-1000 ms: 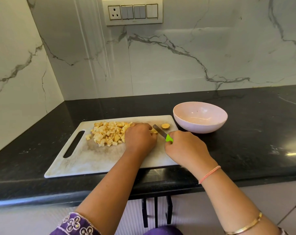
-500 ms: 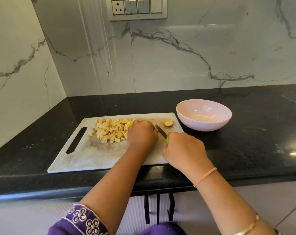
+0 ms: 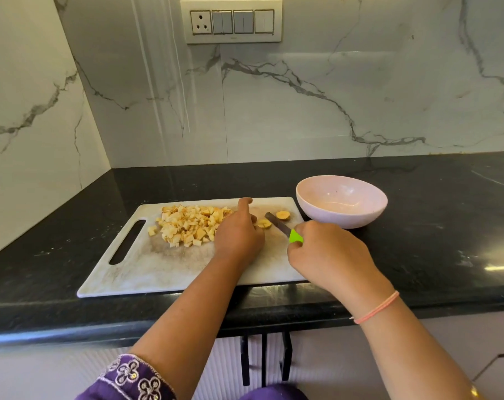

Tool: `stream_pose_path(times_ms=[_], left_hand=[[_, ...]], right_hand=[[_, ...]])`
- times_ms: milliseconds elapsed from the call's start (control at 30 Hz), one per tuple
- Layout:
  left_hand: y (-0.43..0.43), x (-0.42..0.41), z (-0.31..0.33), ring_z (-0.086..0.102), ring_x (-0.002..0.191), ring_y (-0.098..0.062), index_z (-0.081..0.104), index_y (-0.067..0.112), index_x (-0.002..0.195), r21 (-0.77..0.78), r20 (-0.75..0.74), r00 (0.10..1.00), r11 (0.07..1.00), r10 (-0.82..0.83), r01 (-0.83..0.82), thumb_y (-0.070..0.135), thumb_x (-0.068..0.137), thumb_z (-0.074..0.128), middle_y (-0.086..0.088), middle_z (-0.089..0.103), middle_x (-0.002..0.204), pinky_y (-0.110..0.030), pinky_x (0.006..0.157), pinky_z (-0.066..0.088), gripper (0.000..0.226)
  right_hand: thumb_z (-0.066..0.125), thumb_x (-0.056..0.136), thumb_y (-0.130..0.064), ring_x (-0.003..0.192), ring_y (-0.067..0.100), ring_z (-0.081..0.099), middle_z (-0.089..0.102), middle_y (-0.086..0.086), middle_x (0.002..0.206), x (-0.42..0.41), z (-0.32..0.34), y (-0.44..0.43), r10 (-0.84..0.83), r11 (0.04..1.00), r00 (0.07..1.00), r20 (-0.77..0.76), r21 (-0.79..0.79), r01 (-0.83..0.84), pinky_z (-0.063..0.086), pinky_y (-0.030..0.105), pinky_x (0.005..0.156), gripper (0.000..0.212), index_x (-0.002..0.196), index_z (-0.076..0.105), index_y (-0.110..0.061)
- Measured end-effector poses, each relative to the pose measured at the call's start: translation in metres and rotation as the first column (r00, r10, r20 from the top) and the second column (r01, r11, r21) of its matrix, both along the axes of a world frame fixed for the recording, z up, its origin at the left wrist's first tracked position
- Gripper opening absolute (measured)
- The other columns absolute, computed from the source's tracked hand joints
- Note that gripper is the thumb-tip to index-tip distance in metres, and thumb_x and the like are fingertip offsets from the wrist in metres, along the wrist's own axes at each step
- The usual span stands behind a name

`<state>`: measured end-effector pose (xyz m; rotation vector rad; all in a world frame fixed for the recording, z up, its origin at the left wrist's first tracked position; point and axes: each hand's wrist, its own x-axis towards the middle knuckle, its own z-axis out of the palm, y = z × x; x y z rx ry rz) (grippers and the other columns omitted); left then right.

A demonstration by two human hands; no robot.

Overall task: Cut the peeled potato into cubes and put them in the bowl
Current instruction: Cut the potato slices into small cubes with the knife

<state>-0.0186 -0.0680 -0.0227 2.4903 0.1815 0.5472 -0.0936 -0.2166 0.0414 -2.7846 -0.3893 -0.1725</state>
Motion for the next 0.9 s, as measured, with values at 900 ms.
stream_pose_path(times_ms=[900], left_hand=[[0.004, 0.005, -0.004, 0.059, 0.077, -0.013, 0.038, 0.018, 0.13, 0.004, 0.019, 0.996, 0.996, 0.091, -0.091, 0.01, 0.091, 0.054, 0.002, 0.064, 0.09, -0.032, 0.065, 0.055, 0.043]], right_hand=[[0.045, 0.095, -0.025, 0.096, 0.024, 0.062, 0.063, 0.003, 0.105, 0.007, -0.039, 0.043, 0.039, 0.995, 0.987, 0.156, -0.1, -0.023, 0.036, 0.03, 0.066, 0.024, 0.116, 0.053, -0.016]])
